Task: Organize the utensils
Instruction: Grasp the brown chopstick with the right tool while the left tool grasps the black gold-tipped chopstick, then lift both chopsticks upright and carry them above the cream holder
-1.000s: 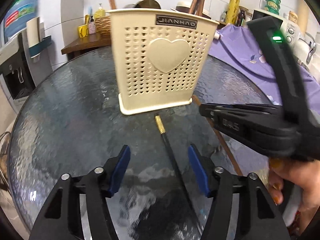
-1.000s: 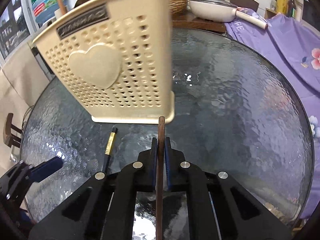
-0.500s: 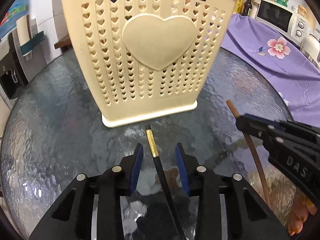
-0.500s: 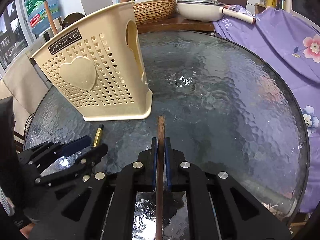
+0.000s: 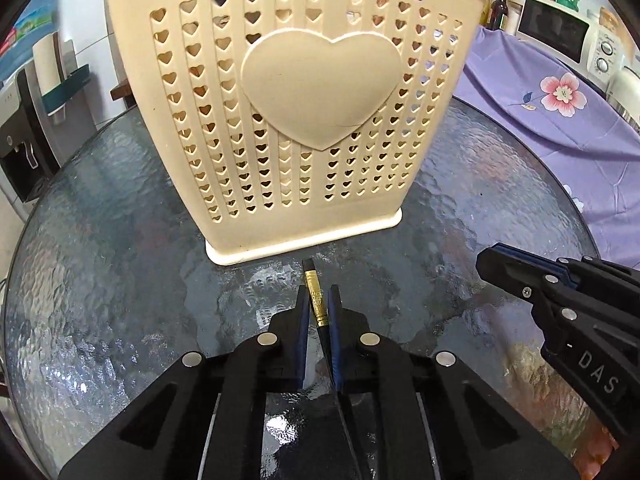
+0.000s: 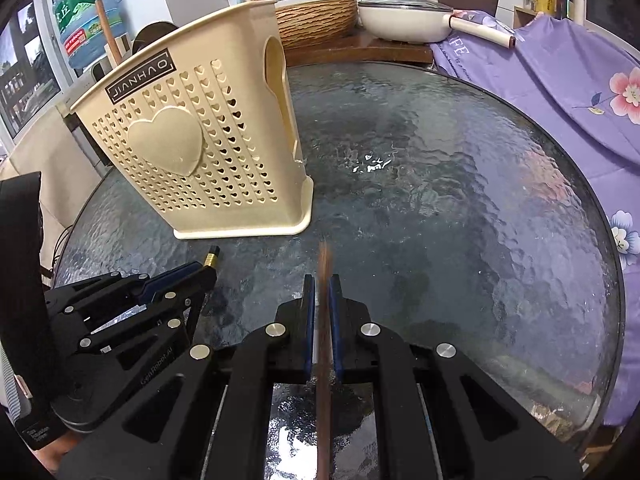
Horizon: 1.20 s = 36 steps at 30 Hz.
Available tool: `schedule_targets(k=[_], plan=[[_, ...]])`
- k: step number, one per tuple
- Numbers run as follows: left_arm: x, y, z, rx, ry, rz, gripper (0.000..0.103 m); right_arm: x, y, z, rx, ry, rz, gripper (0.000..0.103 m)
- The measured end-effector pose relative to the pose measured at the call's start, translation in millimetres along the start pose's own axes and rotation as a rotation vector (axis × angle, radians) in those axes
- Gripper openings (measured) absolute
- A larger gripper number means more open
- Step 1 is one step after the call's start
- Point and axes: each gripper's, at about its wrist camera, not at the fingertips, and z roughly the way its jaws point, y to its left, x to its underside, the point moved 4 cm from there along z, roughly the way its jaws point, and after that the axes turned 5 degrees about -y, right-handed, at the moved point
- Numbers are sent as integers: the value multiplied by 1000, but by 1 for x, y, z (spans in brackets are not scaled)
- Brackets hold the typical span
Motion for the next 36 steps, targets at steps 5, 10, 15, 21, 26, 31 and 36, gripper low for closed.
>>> schedule_targets(k=[5,10,15,21,26,31,36], plan=[[2,-6,1,-5,-4,10,8,2,2,-2,2,-5,-4,8],[5,-5,-1,-8,-3,3,7,3,1,0,-9,9,2,8],[10,3,-5,-16,-8,-2,7,5,2,3,4,27,0,18],[11,4,-6,-20,-9,3,7,10,11,10,30,46,-38,44],[11,8,-7,-39,-12,22,8,14,13,17,44,67,-61,38],[11,12,-7,-49,-12,36,9,15,16,21,76,64,-110,30],[10,8,-6,-73,-22,59,9,16,24,21,97,57,-149,14]])
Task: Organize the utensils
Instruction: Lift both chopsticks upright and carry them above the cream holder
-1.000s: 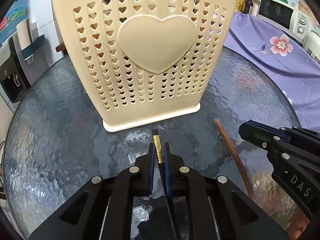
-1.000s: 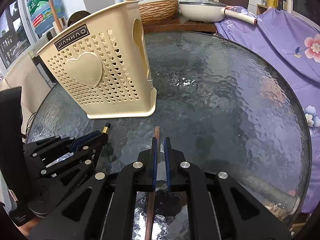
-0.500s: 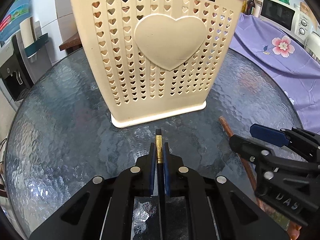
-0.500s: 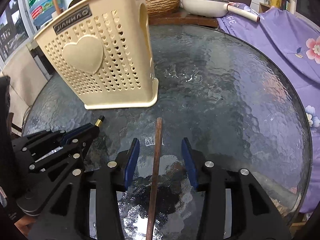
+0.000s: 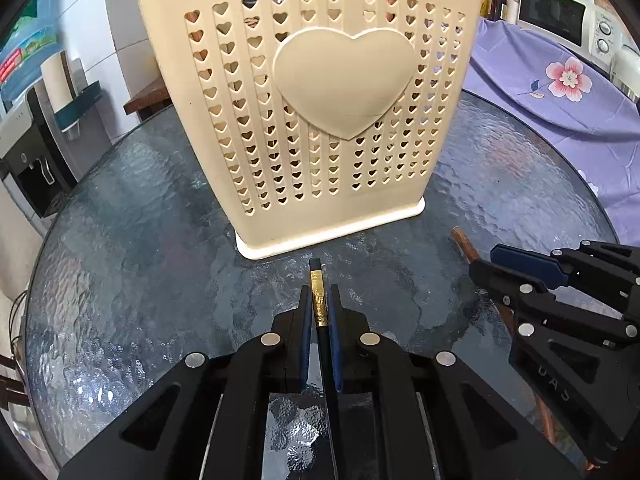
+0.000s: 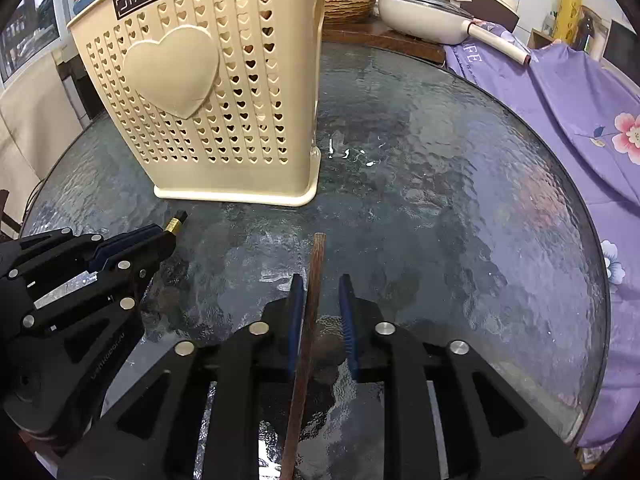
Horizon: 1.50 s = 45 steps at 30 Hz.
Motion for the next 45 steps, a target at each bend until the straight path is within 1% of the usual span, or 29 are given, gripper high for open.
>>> schedule_targets(k=[3,7,14,22,25,29,33,34,37,42,45], plan=[[0,-1,0,-2,-9,-1,9,1,4,-1,10,-9,-23,9],[0,0,1,10,-10,-10,8,3,6,-4,15,-18,-29,9],[2,-2,-1,0,-10,0,8,7,11,-7,34,-32,-36,8],[0,-3,0,-5,-9,-2,7,5,1,-9,-19,-46,23,7],[0,1,-4,9,-11,-14,7,1,-4,-18,-67,-78,47,7],[-6,6,-27,33,-58,-37,7,-9,-10,-37,-122,-137,74,7],[-16,8,-60,73,-125,-52,7,-22,-21,-64,-240,-204,131,7],[-18,9,-67,81,-139,-56,7,-25,-22,-69,-257,-212,140,7],[-22,12,-94,129,-187,-76,7,-31,-29,-91,-336,-247,160,7],[-31,9,-132,187,-258,-88,7,-38,-31,-131,-405,-323,161,7],[-36,6,-153,211,-299,-91,7,-44,-30,-155,-413,-378,129,7]])
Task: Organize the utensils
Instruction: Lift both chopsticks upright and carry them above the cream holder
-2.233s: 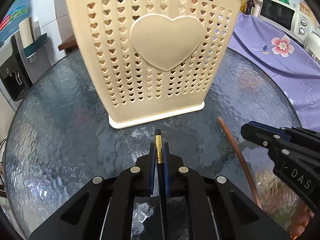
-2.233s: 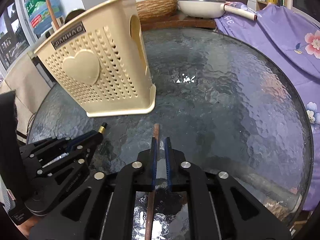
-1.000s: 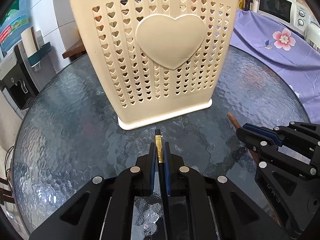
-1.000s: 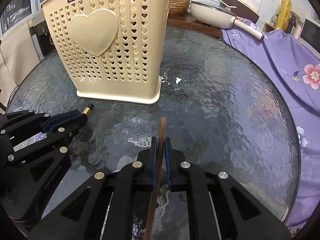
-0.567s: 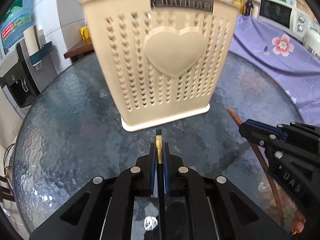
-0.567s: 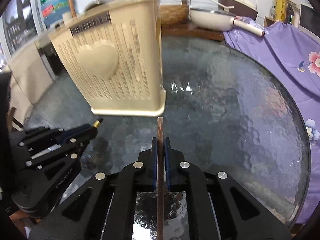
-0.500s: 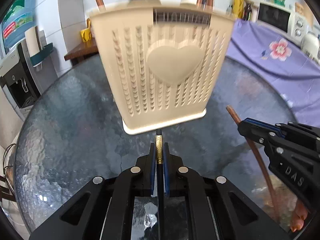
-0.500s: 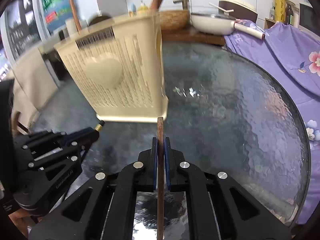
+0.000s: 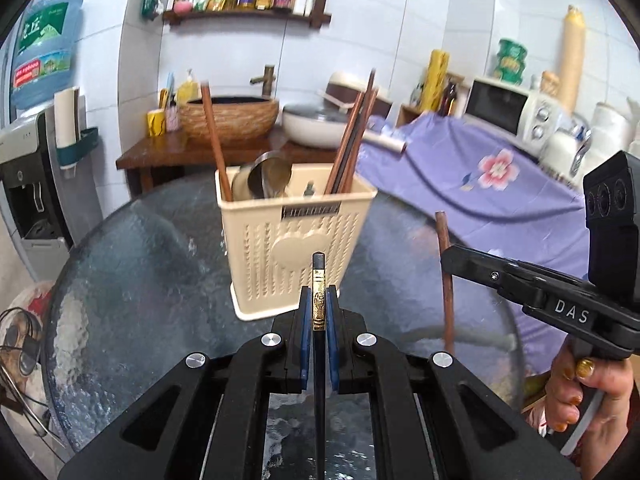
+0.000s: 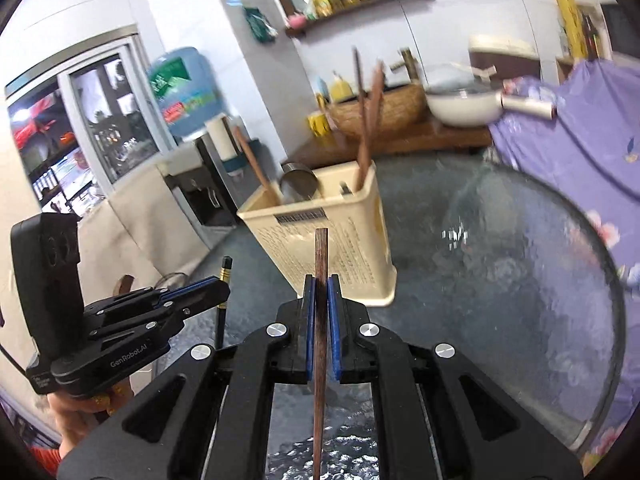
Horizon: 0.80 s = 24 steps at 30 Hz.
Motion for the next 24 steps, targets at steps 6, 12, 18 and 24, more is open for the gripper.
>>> schedule_targets(k=[6,12,18,24], plan=[[-20,-7,-23,17,-67,12,7,-23,25,-29,-16,-81,-58,7],[-36,-14,-32,-2,-117,58,7,-43,39,-36,14,-115,-138,7],[-55,-17,-33,-15,-145,87,7,-66,40,-31,32,-119,-164,7],[-82,-15,-35,-4,-161,95,7,-94,38,-28,23,-102,-148,7]])
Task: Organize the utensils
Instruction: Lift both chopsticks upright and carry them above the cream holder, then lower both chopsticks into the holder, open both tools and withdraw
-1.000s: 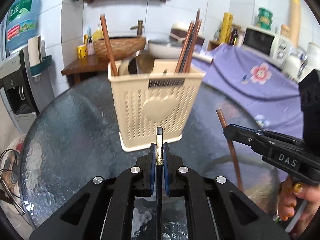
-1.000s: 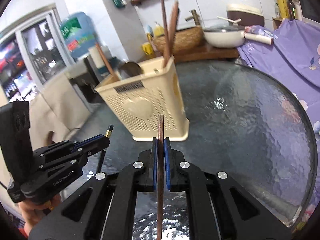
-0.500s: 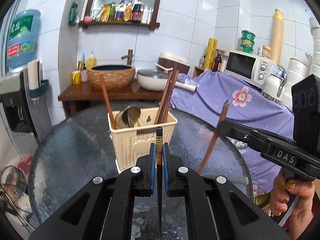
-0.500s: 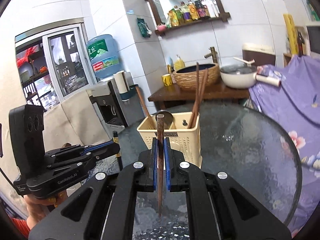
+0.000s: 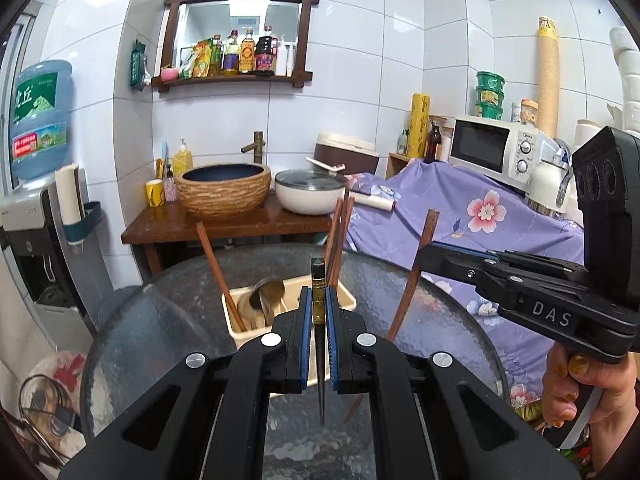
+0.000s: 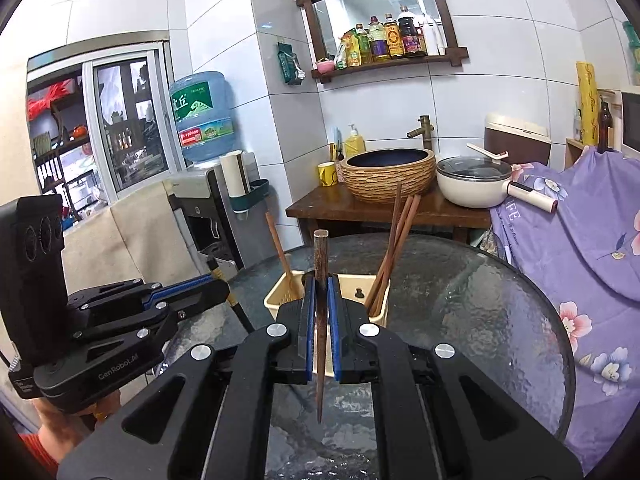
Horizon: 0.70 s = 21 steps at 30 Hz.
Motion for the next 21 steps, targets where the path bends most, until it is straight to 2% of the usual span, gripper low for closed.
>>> schedule_targets(k=[6,10,14,18,21], plan=[[-47,3,-5,-2,-45,22,7,-49,-1,-1,2,-16,-15,7],[-91,9,-7,-35,-93,28,7,-91,3,-3,11,-52,-18,7],[-127,18,-2,-86,-131,19,7,-134,4,0,56,-102,-35,7],[-142,27,15,-127,-137,7,7,-155,0,13,107,-122,-42,7],[-135,32,33,-133,-115,-17,7,-152,-6,26,121,-108,-29,7]])
